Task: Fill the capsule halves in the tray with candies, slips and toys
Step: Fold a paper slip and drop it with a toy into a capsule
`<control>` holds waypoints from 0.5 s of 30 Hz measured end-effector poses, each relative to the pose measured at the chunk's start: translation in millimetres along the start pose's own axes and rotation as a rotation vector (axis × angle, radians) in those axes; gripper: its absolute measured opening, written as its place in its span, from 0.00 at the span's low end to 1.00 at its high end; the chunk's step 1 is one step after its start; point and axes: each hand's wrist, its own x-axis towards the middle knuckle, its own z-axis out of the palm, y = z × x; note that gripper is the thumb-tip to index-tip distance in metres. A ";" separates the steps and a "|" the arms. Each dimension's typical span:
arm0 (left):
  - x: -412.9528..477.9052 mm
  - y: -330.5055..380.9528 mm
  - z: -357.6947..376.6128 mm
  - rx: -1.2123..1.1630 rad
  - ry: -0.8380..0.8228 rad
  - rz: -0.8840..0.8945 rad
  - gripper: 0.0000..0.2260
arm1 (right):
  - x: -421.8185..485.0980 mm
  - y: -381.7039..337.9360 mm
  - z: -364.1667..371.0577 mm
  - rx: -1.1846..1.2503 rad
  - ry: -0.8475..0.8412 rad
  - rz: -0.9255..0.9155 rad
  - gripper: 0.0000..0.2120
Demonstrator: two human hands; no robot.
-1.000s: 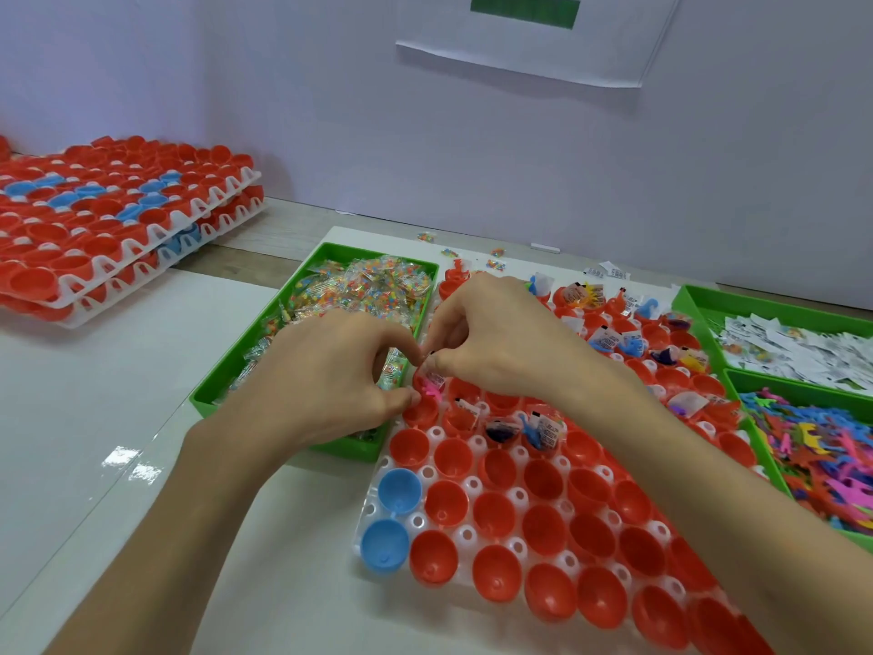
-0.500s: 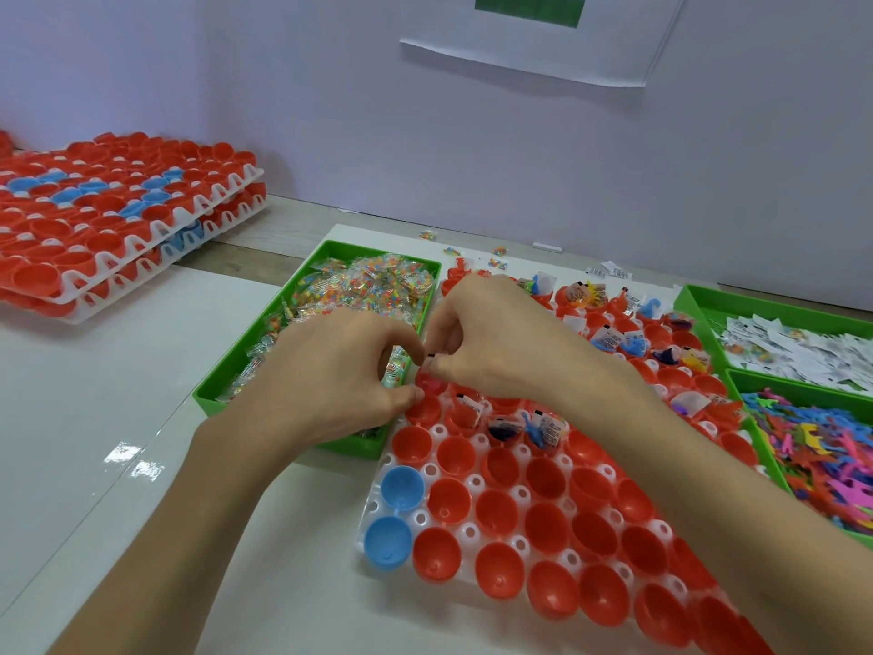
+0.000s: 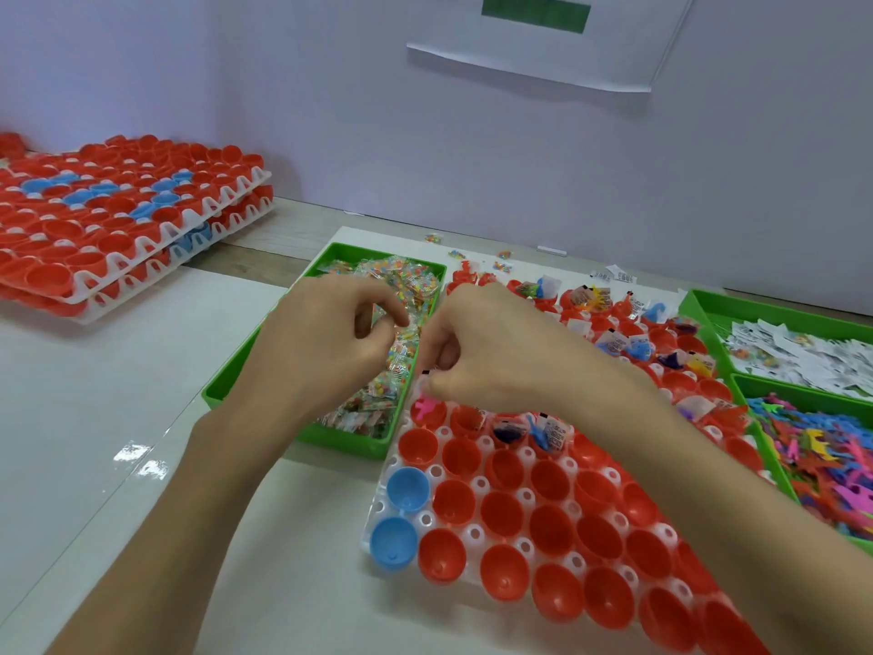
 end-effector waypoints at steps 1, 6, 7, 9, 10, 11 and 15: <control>-0.5 1.2 0.1 -0.009 0.036 -0.002 0.10 | 0.3 -0.2 2.6 -0.014 -0.007 0.007 0.06; -1.4 6.8 1.1 -0.036 0.124 0.042 0.09 | -0.3 -2.7 11.3 -0.104 -0.002 -0.019 0.09; -1.4 7.1 1.2 -0.039 0.131 0.048 0.09 | -0.4 -3.3 13.3 -0.114 0.004 -0.030 0.09; -1.2 6.3 1.7 -0.038 0.140 0.051 0.09 | 0.0 -2.9 15.3 -0.111 0.022 -0.037 0.09; -1.1 5.5 1.9 -0.035 0.141 0.047 0.09 | 0.0 -2.1 15.4 -0.104 0.032 -0.036 0.09; -1.3 4.5 2.4 -0.026 0.140 0.037 0.09 | -0.3 -1.3 15.1 -0.094 0.037 -0.034 0.09; -1.3 -0.4 6.2 0.093 0.137 -0.047 0.08 | -3.0 2.2 13.4 -0.064 0.017 -0.024 0.07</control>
